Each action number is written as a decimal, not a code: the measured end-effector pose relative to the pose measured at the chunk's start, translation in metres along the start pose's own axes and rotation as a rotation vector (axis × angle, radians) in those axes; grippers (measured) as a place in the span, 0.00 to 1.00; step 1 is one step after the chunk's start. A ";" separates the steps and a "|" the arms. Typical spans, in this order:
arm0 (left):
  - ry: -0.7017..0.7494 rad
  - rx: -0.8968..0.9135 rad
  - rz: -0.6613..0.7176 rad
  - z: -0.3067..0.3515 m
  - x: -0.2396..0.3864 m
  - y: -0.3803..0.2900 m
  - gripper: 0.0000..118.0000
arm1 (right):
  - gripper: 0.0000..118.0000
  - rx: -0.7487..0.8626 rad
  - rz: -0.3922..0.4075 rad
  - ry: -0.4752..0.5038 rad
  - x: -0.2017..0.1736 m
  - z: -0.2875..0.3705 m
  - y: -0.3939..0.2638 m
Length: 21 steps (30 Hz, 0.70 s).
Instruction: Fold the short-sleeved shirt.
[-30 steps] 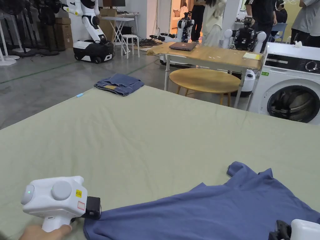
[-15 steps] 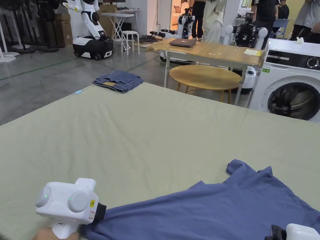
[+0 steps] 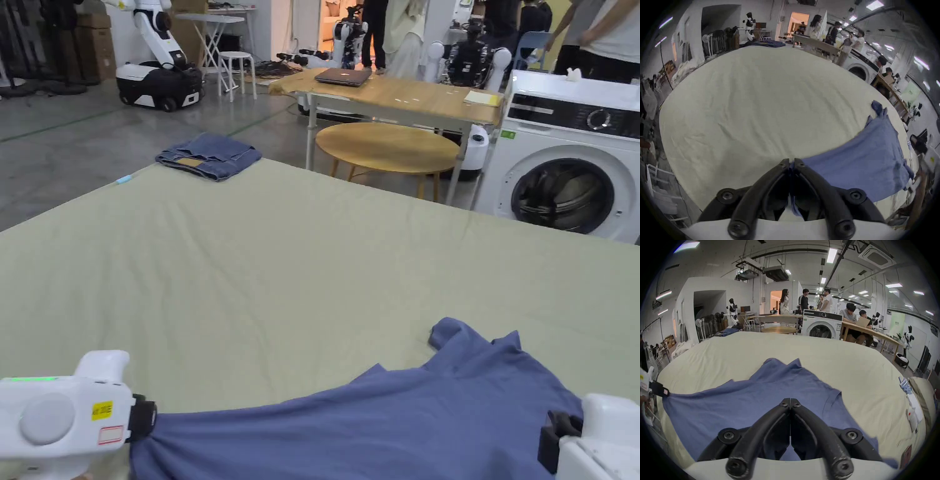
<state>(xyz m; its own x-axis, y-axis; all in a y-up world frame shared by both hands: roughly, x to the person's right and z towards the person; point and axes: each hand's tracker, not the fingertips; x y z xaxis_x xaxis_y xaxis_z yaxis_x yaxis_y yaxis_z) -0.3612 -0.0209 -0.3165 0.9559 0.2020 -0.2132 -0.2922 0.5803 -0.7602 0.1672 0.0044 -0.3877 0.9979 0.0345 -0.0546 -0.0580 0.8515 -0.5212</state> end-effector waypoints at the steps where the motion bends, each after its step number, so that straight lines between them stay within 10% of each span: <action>1: 0.000 0.005 -0.005 0.000 0.001 0.000 0.00 | 0.00 -0.029 0.012 -0.001 0.008 -0.013 0.010; 4: 0.007 0.004 -0.012 -0.001 0.006 0.000 0.00 | 0.04 -0.099 0.054 -0.002 0.029 -0.058 0.042; 8: 0.021 -0.018 -0.009 -0.008 0.007 -0.004 0.00 | 0.52 -0.248 0.116 0.031 0.053 -0.131 0.076; 21: 0.030 -0.055 0.009 -0.003 0.019 -0.013 0.00 | 0.49 -0.488 0.144 0.148 0.059 -0.239 0.080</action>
<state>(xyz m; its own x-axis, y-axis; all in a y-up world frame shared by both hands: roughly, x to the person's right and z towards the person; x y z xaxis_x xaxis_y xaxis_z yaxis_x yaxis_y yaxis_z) -0.3392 -0.0271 -0.3126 0.9540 0.1824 -0.2378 -0.2992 0.5344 -0.7905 0.2150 -0.0503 -0.6359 0.9662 0.0288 -0.2563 -0.2359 0.5000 -0.8333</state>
